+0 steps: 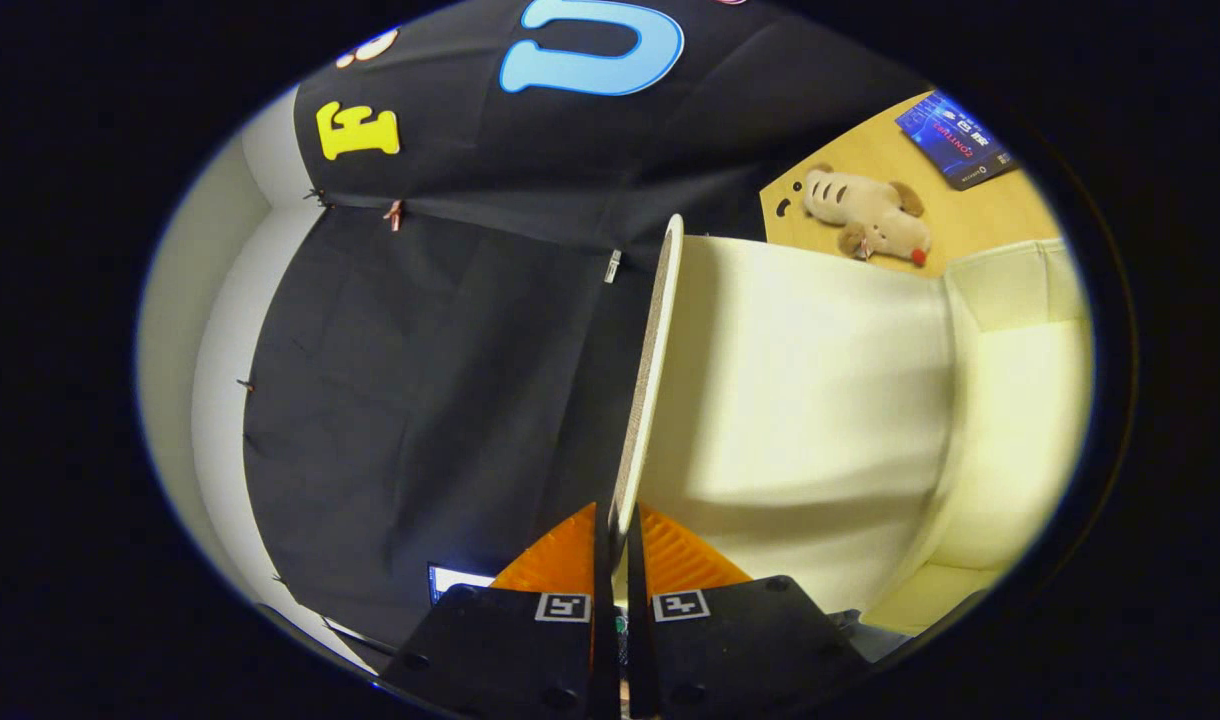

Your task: Open the storage box then place both shoes into the box .Put the left shoe in first, then the right shoe, with the right side of both shoes facing outward in a uniform manner.

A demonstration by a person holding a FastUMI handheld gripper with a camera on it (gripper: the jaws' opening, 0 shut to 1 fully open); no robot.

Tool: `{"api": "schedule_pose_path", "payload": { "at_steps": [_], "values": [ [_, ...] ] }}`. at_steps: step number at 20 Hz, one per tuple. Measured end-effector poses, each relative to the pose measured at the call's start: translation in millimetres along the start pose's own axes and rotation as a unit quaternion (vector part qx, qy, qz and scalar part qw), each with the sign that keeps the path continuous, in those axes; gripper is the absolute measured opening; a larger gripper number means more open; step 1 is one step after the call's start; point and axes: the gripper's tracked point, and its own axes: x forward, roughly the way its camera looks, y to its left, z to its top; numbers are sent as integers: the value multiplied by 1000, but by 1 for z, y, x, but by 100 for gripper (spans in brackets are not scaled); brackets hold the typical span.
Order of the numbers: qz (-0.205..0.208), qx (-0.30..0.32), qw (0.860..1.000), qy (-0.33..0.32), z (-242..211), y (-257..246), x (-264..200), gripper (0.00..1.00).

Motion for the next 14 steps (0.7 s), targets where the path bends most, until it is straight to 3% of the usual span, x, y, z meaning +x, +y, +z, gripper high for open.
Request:
{"api": "schedule_pose_path", "payload": {
  "at_steps": [6,8,11,14],
  "values": [
    [-21,-14,1000,18,-15,-10,23,6],
    [-32,-25,999,24,-15,-18,19,11],
    [-63,-59,996,33,-15,-36,-2,55],
    [-95,-115,989,-7,5,-51,-40,97]
  ]
}}
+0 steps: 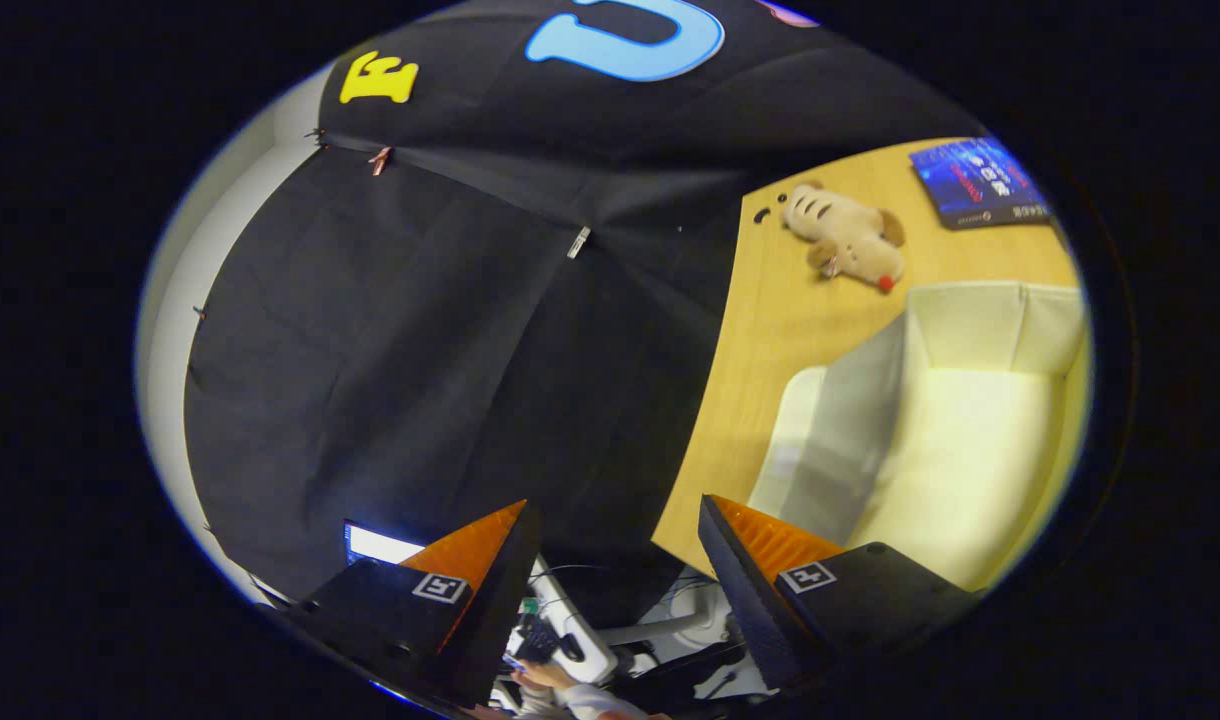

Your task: Open the storage box then place both shoes into the box .Put the left shoe in first, then the right shoe, with the right side of both shoes facing outward in a uniform manner.

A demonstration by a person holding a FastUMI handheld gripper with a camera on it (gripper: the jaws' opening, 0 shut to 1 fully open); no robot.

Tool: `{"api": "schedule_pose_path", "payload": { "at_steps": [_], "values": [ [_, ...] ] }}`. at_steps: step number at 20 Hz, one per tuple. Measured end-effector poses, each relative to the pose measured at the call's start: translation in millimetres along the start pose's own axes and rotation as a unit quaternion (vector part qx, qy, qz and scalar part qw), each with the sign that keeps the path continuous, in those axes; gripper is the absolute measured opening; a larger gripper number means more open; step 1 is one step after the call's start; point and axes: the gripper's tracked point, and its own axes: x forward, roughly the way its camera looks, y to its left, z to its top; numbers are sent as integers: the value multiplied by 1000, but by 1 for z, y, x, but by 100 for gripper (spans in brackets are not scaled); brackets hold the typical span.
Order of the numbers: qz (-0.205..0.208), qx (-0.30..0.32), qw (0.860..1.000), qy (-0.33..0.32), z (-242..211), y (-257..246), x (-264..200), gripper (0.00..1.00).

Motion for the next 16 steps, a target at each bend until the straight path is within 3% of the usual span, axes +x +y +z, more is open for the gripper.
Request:
{"api": "schedule_pose_path", "payload": {
  "at_steps": [3,6,12,16],
  "values": [
    [-51,-46,997,-48,20,-34,-46,98],
    [-131,-100,982,-90,39,-89,-100,98],
    [-258,-103,947,-160,63,-185,-210,98],
    [-332,-97,923,-167,55,-247,-260,98]
  ]
}}
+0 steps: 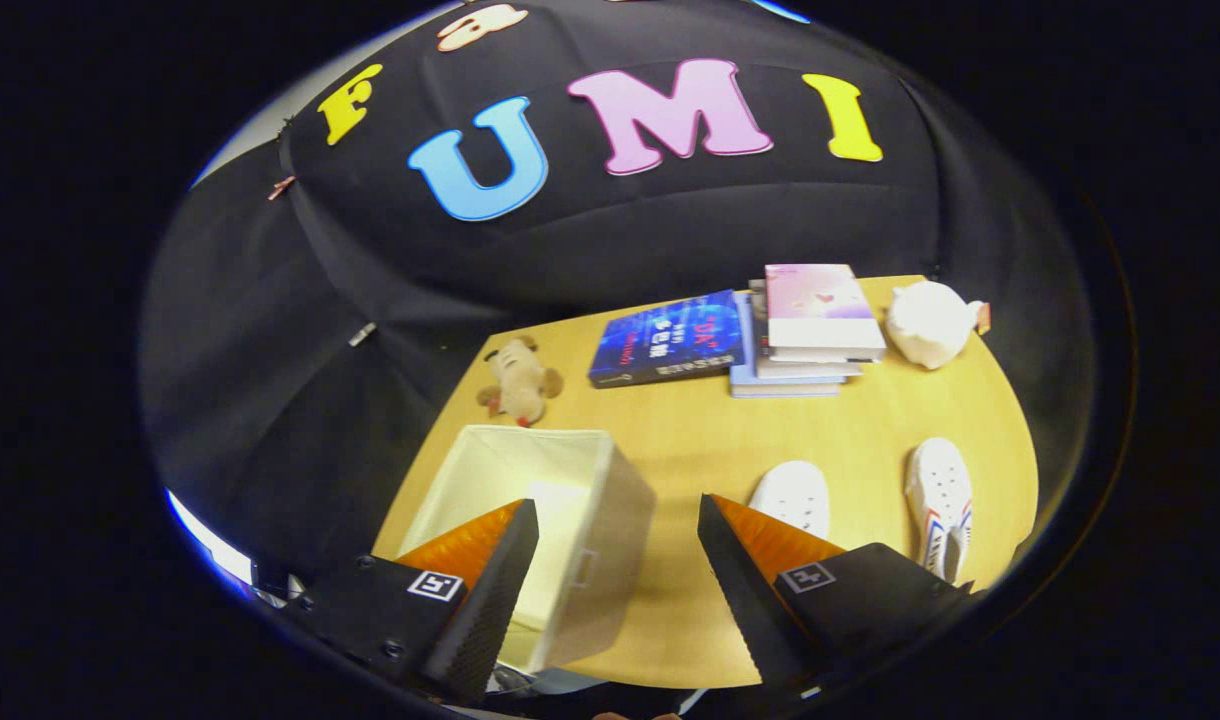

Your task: Open the storage box then place both shoes into the box .Put the left shoe in first, then the right shoe, with the right side of both shoes facing outward in a uniform manner.

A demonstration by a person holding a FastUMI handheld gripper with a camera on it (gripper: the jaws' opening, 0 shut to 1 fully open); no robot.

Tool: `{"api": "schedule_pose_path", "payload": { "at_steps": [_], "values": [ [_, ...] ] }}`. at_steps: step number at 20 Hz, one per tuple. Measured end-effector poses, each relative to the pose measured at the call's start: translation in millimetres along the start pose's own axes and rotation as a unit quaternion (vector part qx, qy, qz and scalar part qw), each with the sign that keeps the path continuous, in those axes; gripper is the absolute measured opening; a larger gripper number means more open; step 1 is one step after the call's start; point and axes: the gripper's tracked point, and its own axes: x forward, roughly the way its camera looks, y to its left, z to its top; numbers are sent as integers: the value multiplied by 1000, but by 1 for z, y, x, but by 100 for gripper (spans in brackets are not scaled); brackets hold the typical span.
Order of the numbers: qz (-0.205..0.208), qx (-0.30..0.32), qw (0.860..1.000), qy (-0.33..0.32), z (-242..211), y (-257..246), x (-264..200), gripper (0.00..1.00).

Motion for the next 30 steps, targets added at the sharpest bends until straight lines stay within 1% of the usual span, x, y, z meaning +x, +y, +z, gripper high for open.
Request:
{"api": "schedule_pose_path", "payload": {
  "at_steps": [3,7,10,14,17,20,22,23,26,27,28,29,30],
  "values": [
    [-46,-16,999,16,-24,-53,5,98],
    [-78,-26,994,70,-66,-108,14,99],
    [-87,-34,990,102,-88,-133,28,99],
    [-81,-45,985,147,-114,-155,48,97],
    [-75,-57,979,179,-129,-166,60,88],
    [-71,-71,975,199,-139,-177,69,86],
    [-63,-69,973,209,-146,-180,75,81],
    [-52,-60,973,219,-150,-177,75,76],
    [-27,-21,974,224,-153,-169,80,52],
    [-24,-11,974,224,-152,-169,81,48],
    [-13,2,975,224,-152,-166,82,48],
    [-1,15,974,225,-153,-161,83,39],
    [1,19,974,225,-152,-162,83,30]
  ]
}}
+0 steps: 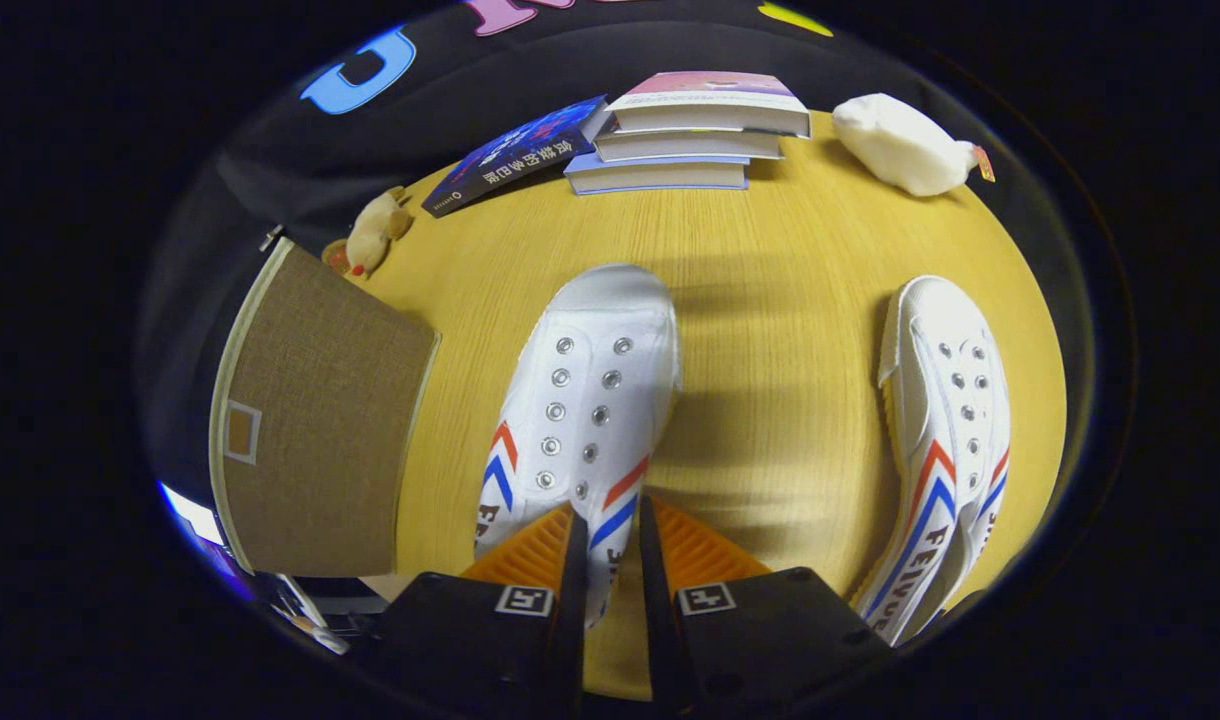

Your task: Open the storage box then place both shoes into the box .Put the left shoe in first, then the right shoe, with the right side of both shoes facing outward in a uniform manner.

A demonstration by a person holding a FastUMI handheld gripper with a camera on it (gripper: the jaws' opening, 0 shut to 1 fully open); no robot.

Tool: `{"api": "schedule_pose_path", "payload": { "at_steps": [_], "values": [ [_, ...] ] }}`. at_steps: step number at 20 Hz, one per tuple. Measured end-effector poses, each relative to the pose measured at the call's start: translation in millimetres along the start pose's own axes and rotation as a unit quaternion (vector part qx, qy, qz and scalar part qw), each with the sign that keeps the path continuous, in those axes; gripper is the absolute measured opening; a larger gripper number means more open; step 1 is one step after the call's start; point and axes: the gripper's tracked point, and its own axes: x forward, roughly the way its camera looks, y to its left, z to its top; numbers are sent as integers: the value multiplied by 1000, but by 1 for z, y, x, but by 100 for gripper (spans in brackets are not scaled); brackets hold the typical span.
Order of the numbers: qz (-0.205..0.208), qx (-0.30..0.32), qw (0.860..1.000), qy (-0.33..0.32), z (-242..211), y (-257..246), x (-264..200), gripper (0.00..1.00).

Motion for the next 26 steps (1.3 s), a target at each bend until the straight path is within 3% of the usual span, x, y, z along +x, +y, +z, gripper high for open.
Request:
{"api": "schedule_pose_path", "payload": {
  "at_steps": [1,7,13,21,26],
  "values": [
    [2,1,1000,1,1,0,2,23],
    [27,19,999,-12,1,1,-2,5],
    [1,46,998,-43,9,6,-28,5],
    [-22,61,991,-114,34,46,-125,5],
    [3,75,986,-146,49,107,-162,5]
  ]
}}
